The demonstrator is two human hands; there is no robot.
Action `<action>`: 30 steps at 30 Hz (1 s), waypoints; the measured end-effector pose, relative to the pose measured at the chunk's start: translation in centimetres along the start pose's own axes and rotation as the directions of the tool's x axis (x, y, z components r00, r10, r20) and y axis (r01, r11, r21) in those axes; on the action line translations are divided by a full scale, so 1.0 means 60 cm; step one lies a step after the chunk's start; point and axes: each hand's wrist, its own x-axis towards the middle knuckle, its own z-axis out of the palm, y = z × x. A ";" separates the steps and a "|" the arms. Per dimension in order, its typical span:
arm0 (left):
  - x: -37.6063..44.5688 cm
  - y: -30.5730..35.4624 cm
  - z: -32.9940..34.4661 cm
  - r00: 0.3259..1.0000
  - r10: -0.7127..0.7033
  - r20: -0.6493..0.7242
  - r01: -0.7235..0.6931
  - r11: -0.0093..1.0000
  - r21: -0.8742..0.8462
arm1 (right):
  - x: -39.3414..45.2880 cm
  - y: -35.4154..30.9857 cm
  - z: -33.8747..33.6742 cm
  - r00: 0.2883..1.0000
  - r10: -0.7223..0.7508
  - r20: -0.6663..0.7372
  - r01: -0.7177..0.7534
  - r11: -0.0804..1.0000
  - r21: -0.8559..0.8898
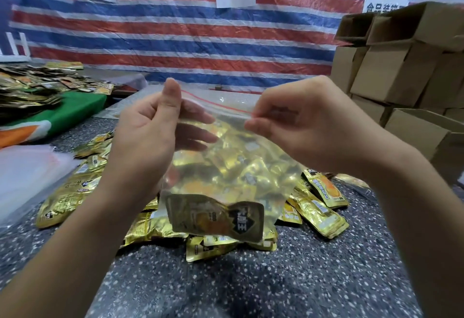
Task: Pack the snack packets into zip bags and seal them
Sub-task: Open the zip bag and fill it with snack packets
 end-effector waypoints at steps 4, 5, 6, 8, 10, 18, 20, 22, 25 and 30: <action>-0.006 -0.023 -0.007 0.994 -0.096 0.047 0.093 0.993 0.068 | 0.004 0.021 0.016 0.989 0.120 0.084 -0.121 0.993 0.006; -0.008 -0.030 -0.008 0.992 -0.115 0.050 0.110 0.989 0.094 | 0.005 0.026 0.020 0.983 0.149 0.104 -0.148 0.989 -0.021; -0.009 -0.038 -0.010 0.990 -0.130 0.051 0.124 0.986 0.116 | 0.005 0.030 0.024 0.977 0.174 0.121 -0.170 0.984 -0.045; -0.010 -0.050 -0.013 0.987 -0.156 0.049 0.148 0.979 0.139 | 0.005 0.036 0.030 0.966 0.208 0.153 -0.202 0.978 -0.055; -0.009 -0.055 -0.015 0.982 -0.181 0.048 0.173 0.975 0.142 | 0.006 0.038 0.034 0.959 0.217 0.182 -0.212 0.976 -0.046; 0.011 -0.026 -0.008 0.982 -0.177 0.071 0.175 0.984 0.035 | 0.020 0.042 0.019 0.982 0.136 0.133 -0.152 0.981 0.123; 0.013 -0.007 -0.006 0.988 -0.129 0.084 0.128 0.992 0.016 | 0.023 0.042 0.011 0.991 0.096 0.093 -0.111 0.978 0.177; 0.016 0.006 -0.004 0.992 -0.077 0.104 0.077 0.997 0.002 | 0.025 0.045 0.006 0.996 0.077 0.054 -0.088 0.965 0.248; 0.022 0.005 -0.009 0.995 -0.054 0.087 0.051 0.998 0.035 | 0.030 0.054 0.010 0.993 0.092 0.068 -0.108 0.953 0.284; 0.008 -0.052 -0.030 0.987 -0.162 0.013 0.156 0.964 0.214 | 0.027 0.066 0.056 0.952 0.203 0.231 -0.244 0.955 0.168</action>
